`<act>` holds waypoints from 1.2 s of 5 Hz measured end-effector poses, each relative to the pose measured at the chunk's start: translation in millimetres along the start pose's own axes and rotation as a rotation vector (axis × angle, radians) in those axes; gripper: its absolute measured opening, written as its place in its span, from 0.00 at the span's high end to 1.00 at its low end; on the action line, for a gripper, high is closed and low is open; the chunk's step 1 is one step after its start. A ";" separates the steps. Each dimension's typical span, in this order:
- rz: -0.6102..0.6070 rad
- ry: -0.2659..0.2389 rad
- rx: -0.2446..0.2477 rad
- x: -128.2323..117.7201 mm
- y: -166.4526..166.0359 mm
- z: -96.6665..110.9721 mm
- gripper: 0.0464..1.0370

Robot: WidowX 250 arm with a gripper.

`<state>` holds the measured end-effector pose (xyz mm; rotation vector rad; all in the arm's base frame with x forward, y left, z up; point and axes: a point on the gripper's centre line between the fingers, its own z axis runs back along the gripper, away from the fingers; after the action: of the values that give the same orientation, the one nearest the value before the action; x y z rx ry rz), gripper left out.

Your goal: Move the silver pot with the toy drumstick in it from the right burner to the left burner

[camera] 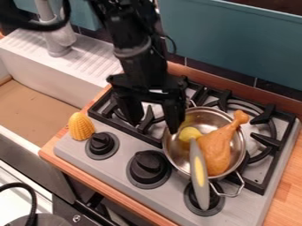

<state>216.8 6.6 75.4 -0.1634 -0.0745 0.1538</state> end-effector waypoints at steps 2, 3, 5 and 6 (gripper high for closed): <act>0.004 -0.003 0.020 -10.0 -3.8 -10.9 0.04; 0.007 -0.023 0.034 -8.2 -6.4 -13.5 0.04; 0.017 -0.035 0.046 -9.0 -6.6 -19.4 0.04; 0.019 -0.036 0.054 -9.3 -5.9 -23.1 0.04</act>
<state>210.6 -4.2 53.1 -0.1076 -0.1046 0.1776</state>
